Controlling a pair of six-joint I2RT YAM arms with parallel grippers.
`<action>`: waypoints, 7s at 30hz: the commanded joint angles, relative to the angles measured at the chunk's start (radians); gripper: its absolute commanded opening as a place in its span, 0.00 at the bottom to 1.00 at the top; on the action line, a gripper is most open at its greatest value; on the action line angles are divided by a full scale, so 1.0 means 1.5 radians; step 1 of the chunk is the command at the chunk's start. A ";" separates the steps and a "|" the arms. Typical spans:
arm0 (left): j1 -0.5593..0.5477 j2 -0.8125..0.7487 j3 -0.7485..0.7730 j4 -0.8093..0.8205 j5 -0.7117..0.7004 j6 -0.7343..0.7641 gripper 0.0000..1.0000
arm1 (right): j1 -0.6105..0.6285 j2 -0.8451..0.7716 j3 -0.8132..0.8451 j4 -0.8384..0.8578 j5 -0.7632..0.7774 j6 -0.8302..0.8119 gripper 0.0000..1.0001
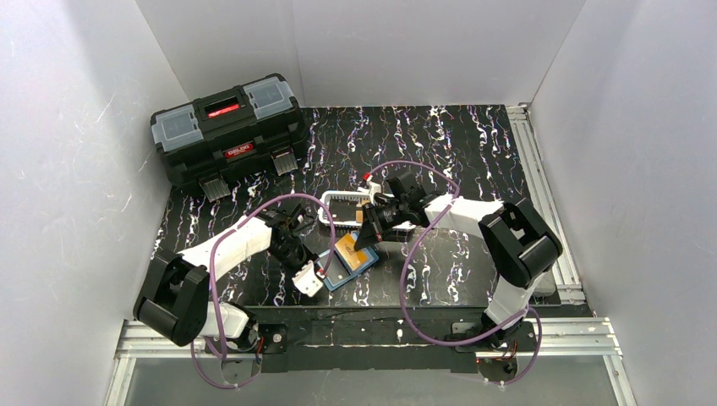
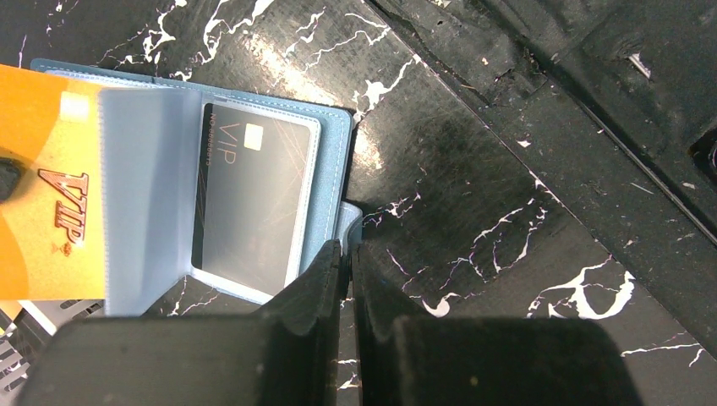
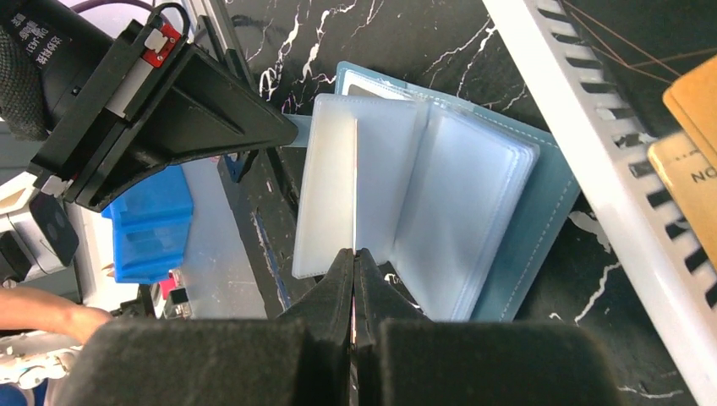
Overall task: Put the credit cards into the card holder
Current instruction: Turn over the card slot in the card holder, then insert the credit card into the card holder.
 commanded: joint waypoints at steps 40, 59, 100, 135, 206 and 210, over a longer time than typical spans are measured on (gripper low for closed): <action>0.054 0.041 0.054 0.124 0.045 0.047 0.30 | 0.032 0.102 0.140 -0.130 -0.018 -0.063 0.01; 0.045 0.077 -0.026 0.074 0.064 0.214 0.27 | -0.011 0.068 0.077 -0.038 0.042 0.022 0.01; 0.013 0.075 -0.078 0.101 0.103 0.225 0.14 | -0.013 0.102 0.071 0.013 -0.021 0.043 0.01; 0.011 0.068 -0.078 0.102 0.093 0.222 0.10 | -0.010 0.100 0.047 0.018 0.059 0.018 0.01; 0.005 0.062 -0.080 0.103 0.091 0.218 0.07 | 0.008 0.132 0.075 -0.121 0.002 -0.056 0.01; 0.005 0.062 -0.078 0.103 0.091 0.218 0.06 | 0.008 0.133 0.078 -0.125 0.001 -0.059 0.01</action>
